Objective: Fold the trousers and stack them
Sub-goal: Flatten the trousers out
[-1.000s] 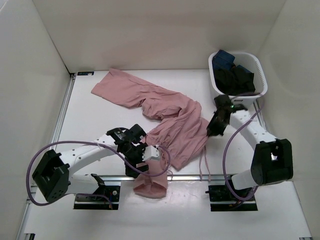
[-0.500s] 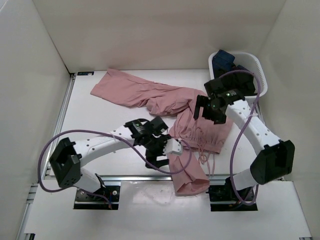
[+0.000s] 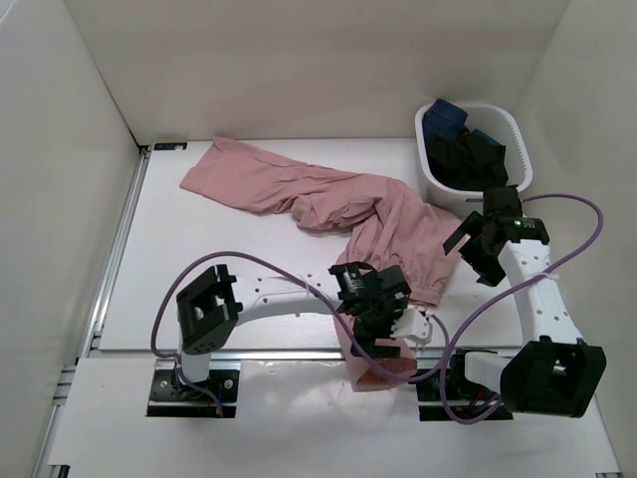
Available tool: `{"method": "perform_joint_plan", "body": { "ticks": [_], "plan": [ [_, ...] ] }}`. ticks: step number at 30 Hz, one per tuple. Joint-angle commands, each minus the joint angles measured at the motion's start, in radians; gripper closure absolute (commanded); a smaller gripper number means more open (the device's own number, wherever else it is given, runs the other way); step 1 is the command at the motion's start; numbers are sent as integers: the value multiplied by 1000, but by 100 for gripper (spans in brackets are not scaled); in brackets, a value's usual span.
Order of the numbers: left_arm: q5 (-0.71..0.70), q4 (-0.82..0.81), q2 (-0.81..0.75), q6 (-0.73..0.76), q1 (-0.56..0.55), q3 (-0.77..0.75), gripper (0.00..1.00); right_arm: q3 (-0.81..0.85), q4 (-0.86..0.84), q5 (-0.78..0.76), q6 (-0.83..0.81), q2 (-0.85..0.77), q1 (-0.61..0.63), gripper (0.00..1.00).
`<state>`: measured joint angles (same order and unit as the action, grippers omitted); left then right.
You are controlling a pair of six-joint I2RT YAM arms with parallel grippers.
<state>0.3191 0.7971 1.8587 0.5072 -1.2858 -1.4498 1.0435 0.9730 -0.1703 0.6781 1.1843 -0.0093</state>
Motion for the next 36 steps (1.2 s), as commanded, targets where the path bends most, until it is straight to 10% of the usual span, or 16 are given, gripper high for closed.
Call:
{"method": "perform_joint_plan", "body": {
  "ticks": [1, 9, 14, 23, 28, 36],
  "plan": [
    [55, -32, 17, -58, -16, -93, 0, 1, -14, 20, -18, -17, -38, 1],
    [-40, -32, 7, -18, -46, 176, 10, -80, -109, 162, 1, -46, -29, 1],
    [-133, -32, -87, -9, -34, 333, 86, -252, -207, 199, 70, -6, 60, 1],
    [-302, -1, -274, 10, 215, 388, 86, -252, -304, 98, 92, 239, 144, 4],
    [-431, 37, -469, 95, 408, 474, 86, -223, -278, 111, 78, 275, 135, 100],
    [-561, -19, -867, 472, 951, 661, 86, 6, -52, -98, -70, 132, -133, 100]
  ]
}}
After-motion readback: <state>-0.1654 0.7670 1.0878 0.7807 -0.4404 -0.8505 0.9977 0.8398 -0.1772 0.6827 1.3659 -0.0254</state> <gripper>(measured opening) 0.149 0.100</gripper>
